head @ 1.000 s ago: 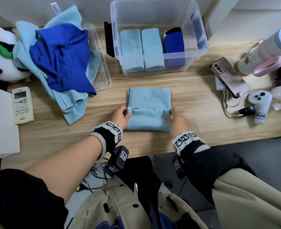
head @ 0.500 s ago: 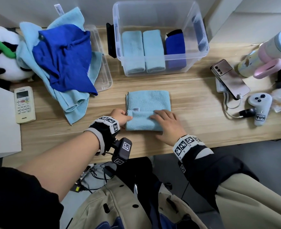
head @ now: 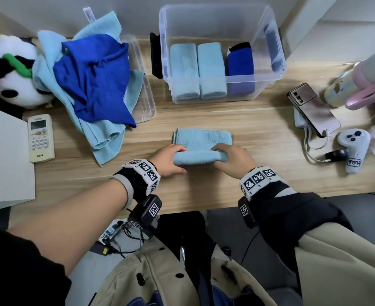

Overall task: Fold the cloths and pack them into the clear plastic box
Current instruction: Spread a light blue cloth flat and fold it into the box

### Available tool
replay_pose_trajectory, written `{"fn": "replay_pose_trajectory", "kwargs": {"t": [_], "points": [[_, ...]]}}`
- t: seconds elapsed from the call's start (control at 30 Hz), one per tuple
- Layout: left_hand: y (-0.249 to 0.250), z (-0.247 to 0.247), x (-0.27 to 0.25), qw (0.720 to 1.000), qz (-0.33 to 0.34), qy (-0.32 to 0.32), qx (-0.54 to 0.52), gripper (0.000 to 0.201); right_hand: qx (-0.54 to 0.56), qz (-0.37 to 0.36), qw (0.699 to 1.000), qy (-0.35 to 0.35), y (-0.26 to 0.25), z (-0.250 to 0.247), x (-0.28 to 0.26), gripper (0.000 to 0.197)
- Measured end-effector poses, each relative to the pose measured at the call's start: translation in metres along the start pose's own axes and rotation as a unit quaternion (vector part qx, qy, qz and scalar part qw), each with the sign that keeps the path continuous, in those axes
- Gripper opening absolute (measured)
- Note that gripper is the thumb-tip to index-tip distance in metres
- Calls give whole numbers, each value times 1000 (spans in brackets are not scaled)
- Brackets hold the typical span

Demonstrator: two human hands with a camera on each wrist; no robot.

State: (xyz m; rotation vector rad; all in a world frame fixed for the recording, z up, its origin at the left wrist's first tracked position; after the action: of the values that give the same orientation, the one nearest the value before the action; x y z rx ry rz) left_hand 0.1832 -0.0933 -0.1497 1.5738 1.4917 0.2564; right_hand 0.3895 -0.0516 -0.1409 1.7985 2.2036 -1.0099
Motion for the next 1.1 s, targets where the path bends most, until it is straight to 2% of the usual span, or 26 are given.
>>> {"fn": "replay_pose_trajectory", "kwargs": {"t": [0.13, 0.23, 0.3, 0.43, 0.57, 0.7, 0.83, 0.9, 0.97, 1.0, 1.03, 1.1], "points": [[-11, -6, 2, 990, -41, 107, -86, 36, 167, 85, 980, 72, 17, 2, 4, 39], [-17, -5, 5, 984, -76, 138, -85, 34, 278, 141, 947, 83, 28, 8, 6, 41], [-19, -4, 8, 977, -96, 160, -99, 30, 291, 157, 940, 87, 30, 10, 8, 34], [-18, -3, 15, 955, -142, 214, -148, 30, 268, 188, 940, 101, 27, 9, 12, 27], [-20, -3, 19, 941, -188, 232, -156, 37, 225, 237, 939, 109, 24, 10, 14, 33], [-17, -7, 22, 931, -188, 260, -174, 36, 157, 215, 958, 108, 19, 14, 8, 35], [-20, -12, 20, 923, -182, 289, -180, 36, 58, 186, 980, 33, 8, 14, 0, 29], [-24, -15, 17, 921, -192, 300, -159, 39, 31, 172, 984, -43, 3, 15, -3, 29], [-27, -18, 14, 915, -208, 305, -165, 46, 13, 162, 978, -127, -1, 17, -3, 42], [-28, -17, 13, 910, -222, 297, -185, 50, -3, 160, 977, -139, -3, 18, -3, 50], [-29, -17, 11, 905, -237, 284, -209, 52, -15, 157, 980, -121, -6, 17, -2, 56], [-28, -14, 8, 896, -266, 250, -252, 49, 5, 151, 987, -54, -11, 15, 1, 52]]}}
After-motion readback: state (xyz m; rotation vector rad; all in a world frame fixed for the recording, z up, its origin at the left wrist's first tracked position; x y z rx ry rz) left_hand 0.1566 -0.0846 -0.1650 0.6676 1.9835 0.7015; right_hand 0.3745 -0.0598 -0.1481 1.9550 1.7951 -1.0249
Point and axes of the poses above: each hand's wrist, its own x-axis towards the middle knuckle, its own z-axis out of the palm, y = z × x, the point moved 2 cm from there along x, towards the middle knuckle, and after that the axes turned 7 degrees about z, right-handed, at the moved point
